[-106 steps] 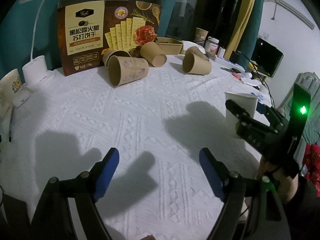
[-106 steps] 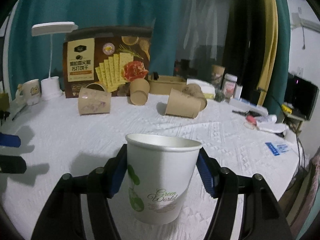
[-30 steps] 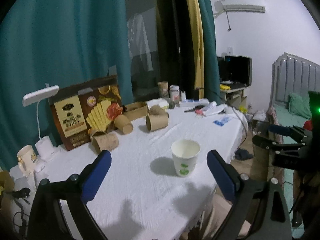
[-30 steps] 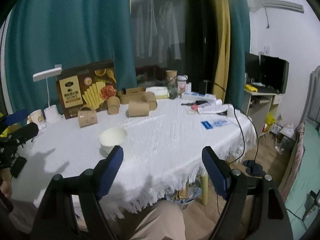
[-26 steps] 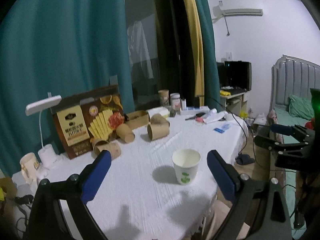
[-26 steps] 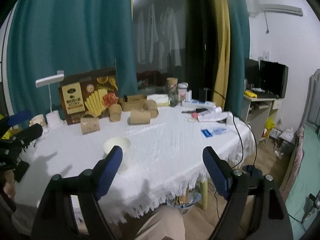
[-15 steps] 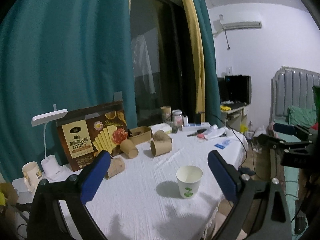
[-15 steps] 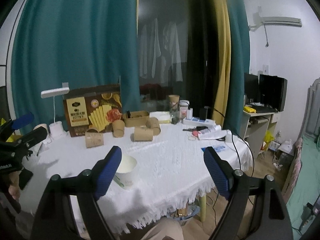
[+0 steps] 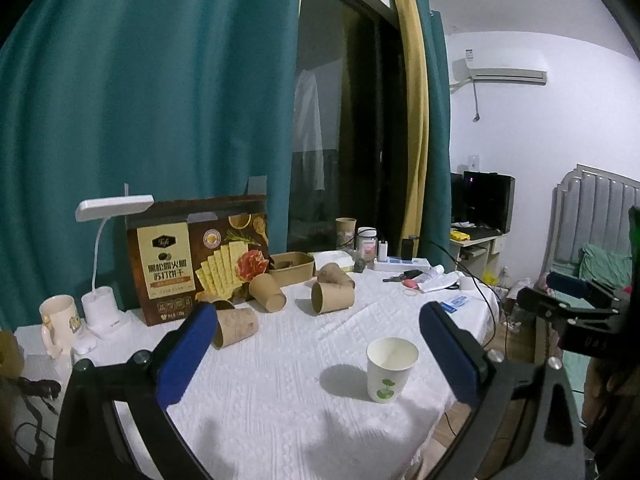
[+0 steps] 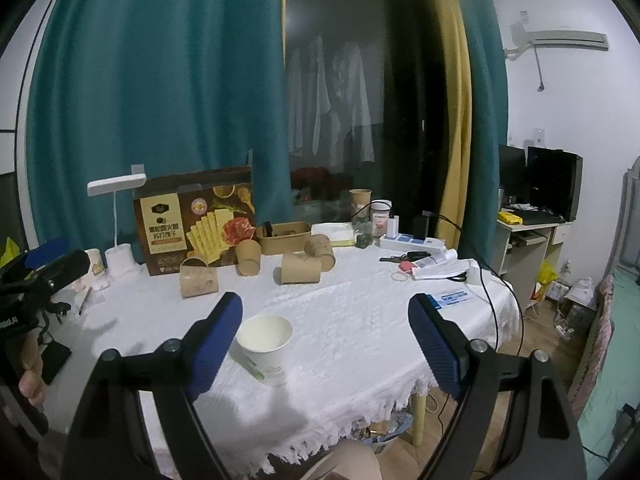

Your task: Flip cup upright

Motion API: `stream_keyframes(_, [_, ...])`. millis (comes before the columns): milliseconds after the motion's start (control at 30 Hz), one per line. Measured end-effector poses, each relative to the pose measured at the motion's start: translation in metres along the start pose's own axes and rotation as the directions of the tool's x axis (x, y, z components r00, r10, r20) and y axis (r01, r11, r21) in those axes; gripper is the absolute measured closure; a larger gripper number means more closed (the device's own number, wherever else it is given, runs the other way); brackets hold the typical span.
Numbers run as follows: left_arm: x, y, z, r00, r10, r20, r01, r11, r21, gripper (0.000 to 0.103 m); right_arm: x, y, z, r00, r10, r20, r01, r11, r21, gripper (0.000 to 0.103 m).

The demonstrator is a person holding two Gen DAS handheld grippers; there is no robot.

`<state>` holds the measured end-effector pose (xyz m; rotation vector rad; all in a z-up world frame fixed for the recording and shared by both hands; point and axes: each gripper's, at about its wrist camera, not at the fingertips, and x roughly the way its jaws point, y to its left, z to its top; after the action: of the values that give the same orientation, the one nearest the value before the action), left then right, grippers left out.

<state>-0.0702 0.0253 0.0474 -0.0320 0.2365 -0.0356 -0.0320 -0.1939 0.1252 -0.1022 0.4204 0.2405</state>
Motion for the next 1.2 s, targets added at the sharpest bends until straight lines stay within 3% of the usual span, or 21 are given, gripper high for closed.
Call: stream_keyframes(1200, [-0.0002,0.0009,-0.0108,1.000,0.004,-0.030,-0.005,1.000,-0.016,0.002,0.0104,0.0058,-0.0094,0.999,0.016,-0.028,-0.016,1.000,-0.001,0.020])
